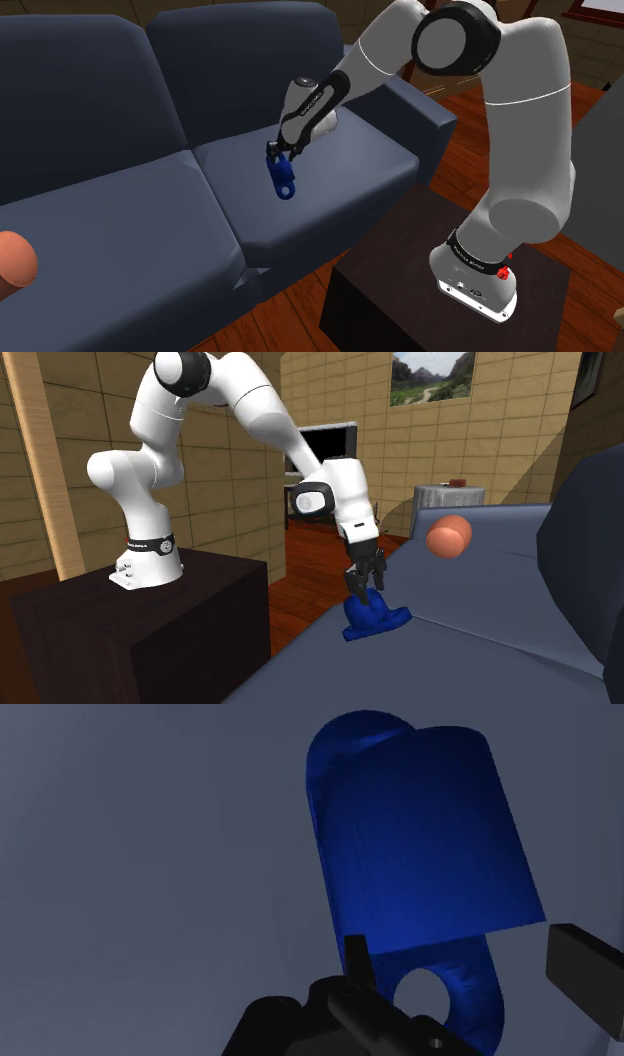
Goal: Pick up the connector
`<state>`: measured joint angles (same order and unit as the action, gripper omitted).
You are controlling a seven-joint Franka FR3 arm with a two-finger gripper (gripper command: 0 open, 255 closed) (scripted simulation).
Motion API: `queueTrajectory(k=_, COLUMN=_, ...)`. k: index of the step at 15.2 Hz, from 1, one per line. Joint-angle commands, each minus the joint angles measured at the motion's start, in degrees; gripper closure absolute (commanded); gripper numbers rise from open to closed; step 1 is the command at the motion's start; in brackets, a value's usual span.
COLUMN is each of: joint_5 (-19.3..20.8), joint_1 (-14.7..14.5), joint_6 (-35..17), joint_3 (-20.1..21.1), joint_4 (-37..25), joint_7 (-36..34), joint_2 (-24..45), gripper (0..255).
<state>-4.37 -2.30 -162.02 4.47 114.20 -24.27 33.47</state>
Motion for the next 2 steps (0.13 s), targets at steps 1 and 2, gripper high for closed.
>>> queueTrajectory(k=1, joint_5=0.0, joint_1=0.1, joint_6=0.6, joint_3=0.0, joint_4=0.2, joint_7=0.0, joint_2=-0.8, gripper=255)
queueTrajectory(k=2, joint_5=0.0, joint_1=0.1, joint_6=0.6, joint_3=0.0, joint_4=0.2, joint_7=0.0, joint_2=-0.8, gripper=255)
